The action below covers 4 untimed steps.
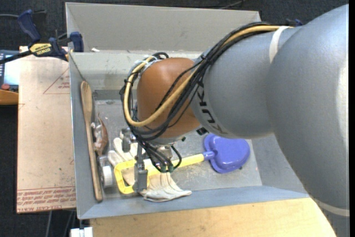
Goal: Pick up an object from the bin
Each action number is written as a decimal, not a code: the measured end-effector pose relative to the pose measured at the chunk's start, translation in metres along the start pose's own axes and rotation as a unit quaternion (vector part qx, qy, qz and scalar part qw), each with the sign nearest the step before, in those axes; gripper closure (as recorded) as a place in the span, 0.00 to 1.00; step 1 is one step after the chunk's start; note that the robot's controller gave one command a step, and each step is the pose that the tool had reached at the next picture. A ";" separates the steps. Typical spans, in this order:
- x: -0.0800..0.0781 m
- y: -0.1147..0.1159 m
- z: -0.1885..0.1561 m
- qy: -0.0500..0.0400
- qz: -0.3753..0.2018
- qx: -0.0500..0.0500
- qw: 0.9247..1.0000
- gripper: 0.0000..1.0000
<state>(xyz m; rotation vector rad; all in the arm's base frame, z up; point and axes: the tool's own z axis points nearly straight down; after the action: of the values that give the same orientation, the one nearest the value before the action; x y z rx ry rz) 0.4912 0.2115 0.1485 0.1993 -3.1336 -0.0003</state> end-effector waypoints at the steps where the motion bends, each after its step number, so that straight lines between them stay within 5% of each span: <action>1: 0.003 0.002 0.001 -0.003 -0.027 -0.001 1.000 0.00; 2: 0.000 -0.001 0.066 -0.002 -0.066 -0.001 0.998 0.00; 3: -0.008 -0.017 0.076 -0.007 -0.095 -0.003 0.995 1.00; 4: -0.008 -0.017 0.075 -0.006 -0.095 -0.003 0.995 1.00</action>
Offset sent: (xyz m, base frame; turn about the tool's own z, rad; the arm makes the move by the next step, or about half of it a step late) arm -0.0005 -0.0015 -0.0635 -0.1347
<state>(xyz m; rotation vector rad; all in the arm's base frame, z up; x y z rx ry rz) 0.5012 0.1953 0.0731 0.4988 -3.1122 -0.0126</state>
